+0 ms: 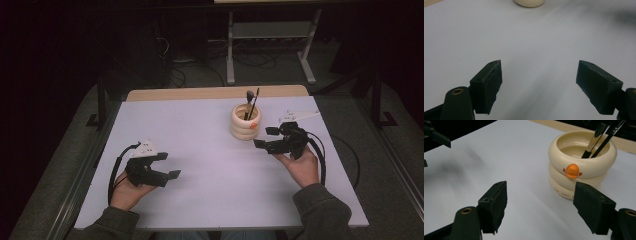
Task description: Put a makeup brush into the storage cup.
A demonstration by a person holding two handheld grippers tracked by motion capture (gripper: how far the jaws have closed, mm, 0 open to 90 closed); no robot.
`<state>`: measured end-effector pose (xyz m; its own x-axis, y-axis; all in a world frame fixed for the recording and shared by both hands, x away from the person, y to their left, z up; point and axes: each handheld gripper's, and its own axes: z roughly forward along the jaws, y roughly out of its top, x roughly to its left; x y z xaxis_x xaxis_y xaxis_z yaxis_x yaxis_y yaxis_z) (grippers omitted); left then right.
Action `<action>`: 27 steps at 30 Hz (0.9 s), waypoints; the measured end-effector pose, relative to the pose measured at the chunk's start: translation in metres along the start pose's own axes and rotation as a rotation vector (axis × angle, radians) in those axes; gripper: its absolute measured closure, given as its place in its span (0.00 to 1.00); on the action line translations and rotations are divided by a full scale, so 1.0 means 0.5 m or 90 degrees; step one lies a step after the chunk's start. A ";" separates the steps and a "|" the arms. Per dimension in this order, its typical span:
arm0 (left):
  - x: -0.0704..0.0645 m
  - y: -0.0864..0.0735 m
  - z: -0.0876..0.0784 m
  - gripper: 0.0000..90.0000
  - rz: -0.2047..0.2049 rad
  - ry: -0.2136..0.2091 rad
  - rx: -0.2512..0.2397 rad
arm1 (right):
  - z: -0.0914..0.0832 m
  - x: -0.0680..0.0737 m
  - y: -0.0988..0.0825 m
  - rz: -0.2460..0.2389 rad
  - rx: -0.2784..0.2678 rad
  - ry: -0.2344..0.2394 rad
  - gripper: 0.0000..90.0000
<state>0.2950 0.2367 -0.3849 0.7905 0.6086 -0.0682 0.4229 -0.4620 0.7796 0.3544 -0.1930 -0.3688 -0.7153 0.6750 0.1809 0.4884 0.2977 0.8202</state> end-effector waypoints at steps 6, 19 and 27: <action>0.002 -0.002 -0.002 0.23 -0.006 0.005 -0.003 | -0.003 0.010 -0.012 -0.015 -0.005 -0.005 0.29; 0.003 -0.005 -0.005 0.23 -0.005 0.006 -0.006 | -0.016 0.020 -0.041 -0.027 0.013 -0.021 0.27; 0.001 -0.007 -0.006 0.23 -0.002 0.005 -0.009 | -0.028 0.026 -0.056 -0.026 0.003 -0.029 0.26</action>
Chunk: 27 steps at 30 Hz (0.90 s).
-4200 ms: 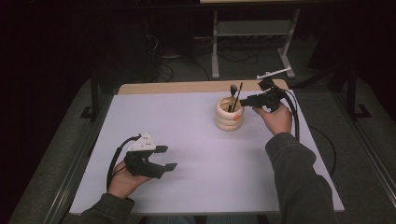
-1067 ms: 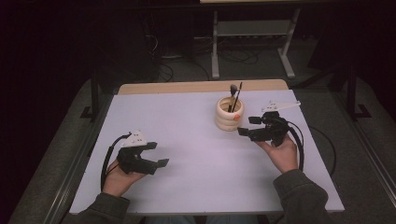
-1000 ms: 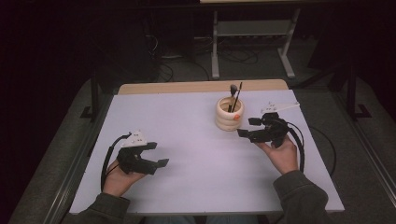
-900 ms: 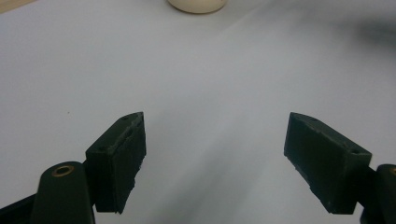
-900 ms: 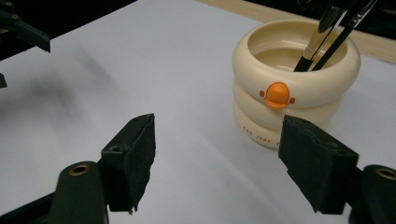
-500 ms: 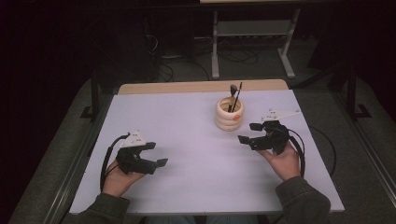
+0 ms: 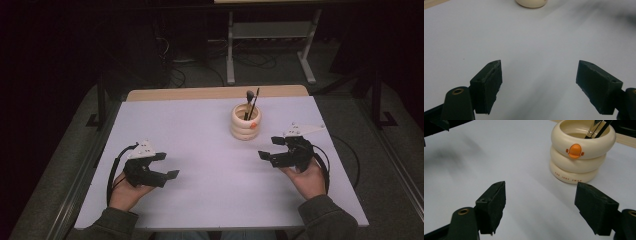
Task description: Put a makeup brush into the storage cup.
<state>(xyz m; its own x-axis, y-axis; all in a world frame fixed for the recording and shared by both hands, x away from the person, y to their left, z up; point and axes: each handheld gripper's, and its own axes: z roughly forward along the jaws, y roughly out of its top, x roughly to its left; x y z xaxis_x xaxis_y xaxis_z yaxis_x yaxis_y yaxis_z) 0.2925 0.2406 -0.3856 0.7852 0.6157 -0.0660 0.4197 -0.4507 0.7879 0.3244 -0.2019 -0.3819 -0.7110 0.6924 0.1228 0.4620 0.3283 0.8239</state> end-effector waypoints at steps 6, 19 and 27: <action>-0.001 -0.003 0.000 0.23 -0.004 -0.001 -0.002 | -0.005 0.003 -0.016 0.003 -0.003 0.001 0.25; -0.005 -0.024 -0.003 0.23 -0.010 0.005 0.003 | -0.013 0.010 -0.046 0.011 -0.011 0.001 0.25; -0.013 -0.033 -0.009 0.23 -0.011 0.010 0.001 | -0.018 0.010 -0.064 0.024 -0.017 -0.003 0.24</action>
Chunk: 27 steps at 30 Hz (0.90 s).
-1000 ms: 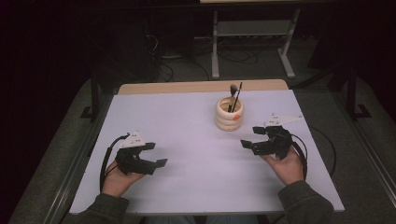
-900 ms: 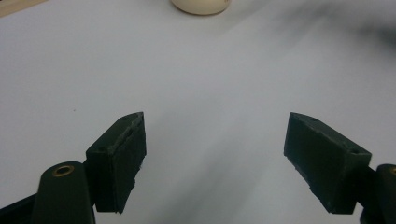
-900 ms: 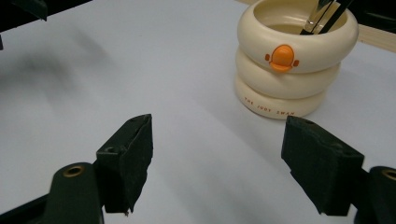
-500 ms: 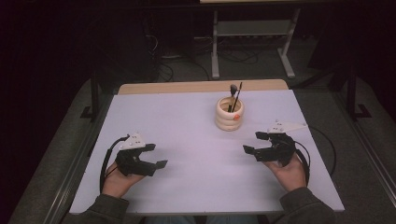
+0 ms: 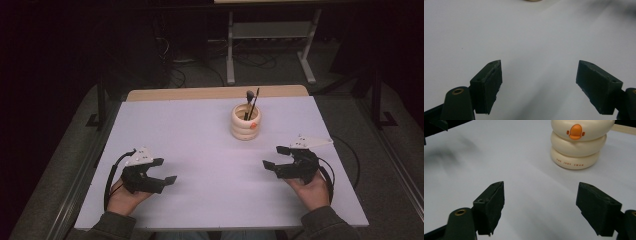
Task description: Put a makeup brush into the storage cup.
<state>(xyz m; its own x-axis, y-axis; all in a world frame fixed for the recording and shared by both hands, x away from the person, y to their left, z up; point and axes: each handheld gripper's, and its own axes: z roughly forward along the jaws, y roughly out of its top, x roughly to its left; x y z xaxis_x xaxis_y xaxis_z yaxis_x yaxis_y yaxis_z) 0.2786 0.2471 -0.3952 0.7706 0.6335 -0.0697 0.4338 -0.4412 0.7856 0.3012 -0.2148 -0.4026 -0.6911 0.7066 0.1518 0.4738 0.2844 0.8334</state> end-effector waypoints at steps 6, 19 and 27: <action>-0.003 -0.008 -0.003 0.23 0.000 0.003 0.001 | -0.002 0.002 -0.004 0.002 -0.007 0.003 0.23; -0.009 -0.024 -0.001 0.23 0.004 -0.001 0.014 | -0.008 0.003 -0.026 0.006 -0.011 -0.001 0.22; -0.008 -0.027 0.002 0.23 0.004 -0.004 0.018 | -0.011 0.004 -0.039 0.008 -0.011 -0.001 0.22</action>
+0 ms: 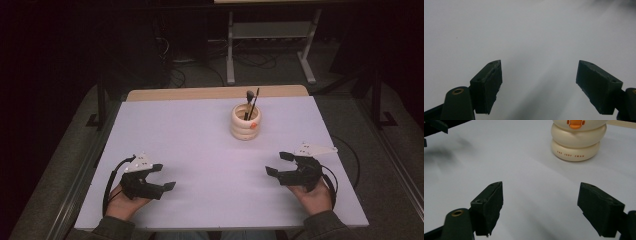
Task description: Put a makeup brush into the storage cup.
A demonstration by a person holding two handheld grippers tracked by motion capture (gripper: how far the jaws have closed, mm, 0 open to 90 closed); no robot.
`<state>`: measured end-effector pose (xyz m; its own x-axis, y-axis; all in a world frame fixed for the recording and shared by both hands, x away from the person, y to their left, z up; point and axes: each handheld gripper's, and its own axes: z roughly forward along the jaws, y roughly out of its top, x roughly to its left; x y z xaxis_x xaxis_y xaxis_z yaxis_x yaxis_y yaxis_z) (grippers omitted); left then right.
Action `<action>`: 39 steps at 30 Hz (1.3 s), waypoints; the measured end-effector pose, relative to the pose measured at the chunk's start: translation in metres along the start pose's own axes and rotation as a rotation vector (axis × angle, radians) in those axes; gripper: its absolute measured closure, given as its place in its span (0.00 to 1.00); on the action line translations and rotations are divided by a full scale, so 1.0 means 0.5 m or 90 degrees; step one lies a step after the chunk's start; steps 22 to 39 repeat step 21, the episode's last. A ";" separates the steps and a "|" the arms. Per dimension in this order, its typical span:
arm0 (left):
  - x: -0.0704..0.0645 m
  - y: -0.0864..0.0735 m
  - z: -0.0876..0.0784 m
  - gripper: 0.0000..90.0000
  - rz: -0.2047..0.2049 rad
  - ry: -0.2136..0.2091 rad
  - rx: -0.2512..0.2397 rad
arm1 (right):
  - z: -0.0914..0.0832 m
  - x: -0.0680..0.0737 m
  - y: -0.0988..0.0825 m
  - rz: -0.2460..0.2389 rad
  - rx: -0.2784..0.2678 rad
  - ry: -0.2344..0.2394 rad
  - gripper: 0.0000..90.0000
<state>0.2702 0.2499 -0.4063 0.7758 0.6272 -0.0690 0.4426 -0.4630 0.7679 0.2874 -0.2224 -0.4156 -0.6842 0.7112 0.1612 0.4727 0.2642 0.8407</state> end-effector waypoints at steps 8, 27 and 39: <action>0.001 0.000 0.001 0.23 0.002 -0.005 0.005 | -0.005 0.001 -0.011 -0.008 -0.002 -0.003 0.22; -0.003 0.000 0.008 0.24 0.008 -0.012 0.008 | -0.016 0.006 -0.016 -0.004 -0.024 0.003 0.21; -0.003 0.000 0.008 0.24 0.008 -0.012 0.008 | -0.016 0.006 -0.016 -0.004 -0.024 0.003 0.21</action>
